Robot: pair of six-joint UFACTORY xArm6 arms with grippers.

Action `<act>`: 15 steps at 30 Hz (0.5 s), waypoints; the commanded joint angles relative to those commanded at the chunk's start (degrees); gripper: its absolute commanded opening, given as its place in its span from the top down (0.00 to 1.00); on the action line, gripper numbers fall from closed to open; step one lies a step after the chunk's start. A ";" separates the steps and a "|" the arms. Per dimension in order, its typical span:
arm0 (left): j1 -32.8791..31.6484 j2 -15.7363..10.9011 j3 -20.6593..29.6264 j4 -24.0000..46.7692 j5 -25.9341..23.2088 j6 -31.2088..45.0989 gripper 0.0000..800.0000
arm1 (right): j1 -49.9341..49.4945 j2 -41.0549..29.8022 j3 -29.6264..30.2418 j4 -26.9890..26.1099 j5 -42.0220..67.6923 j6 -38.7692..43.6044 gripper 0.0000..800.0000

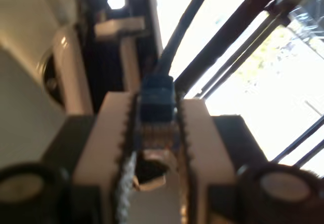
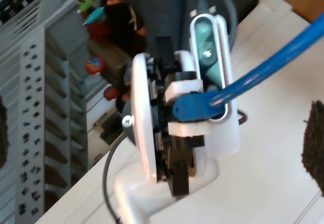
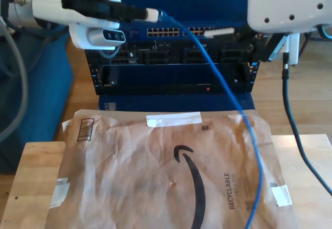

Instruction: Grab the cable and plug it in

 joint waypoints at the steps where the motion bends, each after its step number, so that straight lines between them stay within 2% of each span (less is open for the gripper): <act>1: 0.00 0.35 0.00 -0.62 0.35 0.00 0.97 | 0.00 -0.62 0.35 0.00 0.00 0.00 0.00; 7: -0.09 3.52 0.79 -3.87 2.02 -0.70 0.97 | 1.32 -4.92 3.34 0.18 -4.48 -0.44 0.00; 12: -0.18 3.69 0.35 -4.13 2.37 -2.11 0.96 | 2.81 -4.84 5.01 0.18 -7.47 -1.93 0.00; 15: -0.44 3.87 -1.93 -4.13 2.11 -2.29 0.96 | 3.34 -4.66 5.80 0.26 -9.23 -2.90 0.00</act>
